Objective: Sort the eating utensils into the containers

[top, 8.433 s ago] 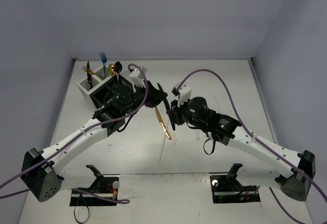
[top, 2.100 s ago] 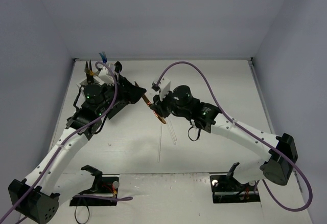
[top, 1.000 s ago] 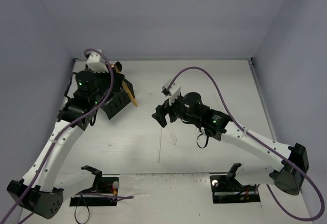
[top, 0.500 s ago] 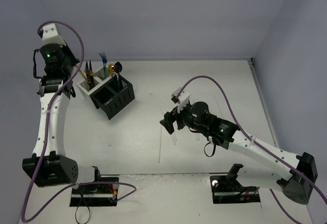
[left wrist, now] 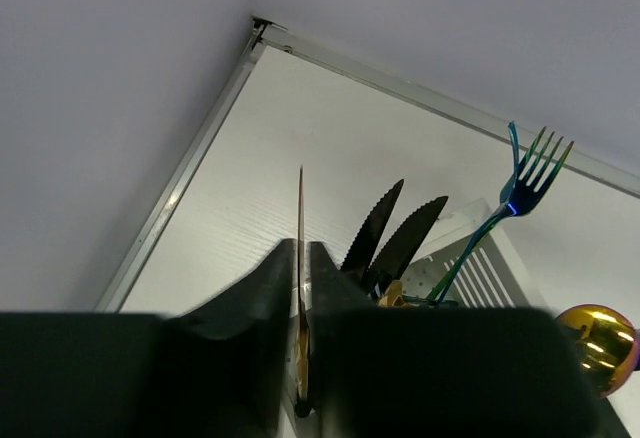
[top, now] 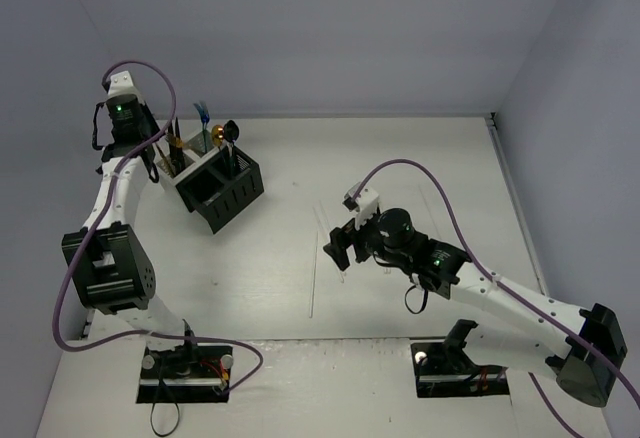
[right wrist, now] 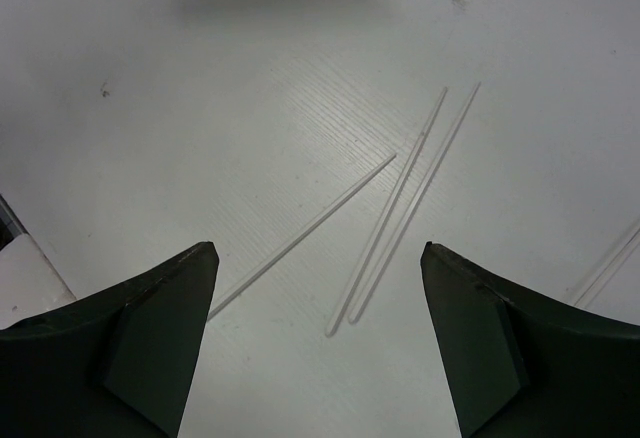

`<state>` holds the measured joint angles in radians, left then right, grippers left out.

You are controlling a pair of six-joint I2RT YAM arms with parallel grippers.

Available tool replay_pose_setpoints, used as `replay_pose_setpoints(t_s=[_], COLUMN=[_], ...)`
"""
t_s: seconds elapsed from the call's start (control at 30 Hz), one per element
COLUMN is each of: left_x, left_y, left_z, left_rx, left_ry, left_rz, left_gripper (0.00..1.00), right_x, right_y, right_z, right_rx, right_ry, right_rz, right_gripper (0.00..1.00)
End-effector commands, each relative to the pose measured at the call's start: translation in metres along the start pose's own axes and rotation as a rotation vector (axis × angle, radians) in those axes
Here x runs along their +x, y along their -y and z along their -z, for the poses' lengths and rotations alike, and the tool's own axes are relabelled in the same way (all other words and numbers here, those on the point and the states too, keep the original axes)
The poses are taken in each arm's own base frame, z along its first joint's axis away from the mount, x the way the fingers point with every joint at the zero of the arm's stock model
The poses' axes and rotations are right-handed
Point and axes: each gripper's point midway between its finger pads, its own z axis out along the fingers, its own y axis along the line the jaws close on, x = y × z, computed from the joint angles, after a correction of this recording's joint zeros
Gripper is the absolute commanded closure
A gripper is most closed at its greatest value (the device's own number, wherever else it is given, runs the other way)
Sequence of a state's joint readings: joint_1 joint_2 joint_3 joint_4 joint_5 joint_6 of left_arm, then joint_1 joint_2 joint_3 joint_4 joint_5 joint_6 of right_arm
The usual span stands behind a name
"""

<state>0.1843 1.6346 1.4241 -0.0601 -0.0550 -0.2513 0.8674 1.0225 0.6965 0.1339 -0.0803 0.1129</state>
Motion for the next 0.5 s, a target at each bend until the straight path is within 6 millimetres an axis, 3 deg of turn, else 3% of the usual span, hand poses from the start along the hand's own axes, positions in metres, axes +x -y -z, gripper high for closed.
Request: replay_pose_setpoints(t_s=[0.0, 0.07, 0.17, 0.3, 0.33, 0.4, 0.47], left_x=[-0.040, -0.041, -0.051, -0.054, -0.064, -0.059, -0.030], left_y=[0.008, 0.010, 0.011, 0.025, 0.026, 0.050, 0.094], left_z=[0.006, 0.015, 0.040, 0.082, 0.092, 0.125, 0.163], left_rx=[0.040, 0.051, 0.061, 0.087, 0.096, 0.160, 0.279], left_ry=[0.128, 0.120, 0.124, 0.076, 0.103, 0.074, -0.016], left_rz=[0.056, 0.064, 0.086, 0.080, 0.083, 0.053, 0.001], left_gripper=[0.80, 0.66, 0.52, 0.42, 0.42, 0.42, 0.42], right_x=[-0.022, -0.022, -0.022, -0.028, -0.029, -0.035, -0.040], right_y=[0.009, 0.012, 0.017, 0.024, 0.025, 0.036, 0.051], right_z=[0.004, 0.003, 0.003, 0.009, 0.009, 0.016, 0.027], right_rx=[0.038, 0.050, 0.070, 0.106, 0.112, 0.178, 0.258], right_ry=[0.085, 0.084, 0.084, 0.097, 0.102, 0.123, 0.147], right_rz=[-0.029, -0.040, -0.055, -0.082, -0.088, -0.107, -0.130], right_gripper=[0.20, 0.20, 0.20, 0.20, 0.20, 0.20, 0.20])
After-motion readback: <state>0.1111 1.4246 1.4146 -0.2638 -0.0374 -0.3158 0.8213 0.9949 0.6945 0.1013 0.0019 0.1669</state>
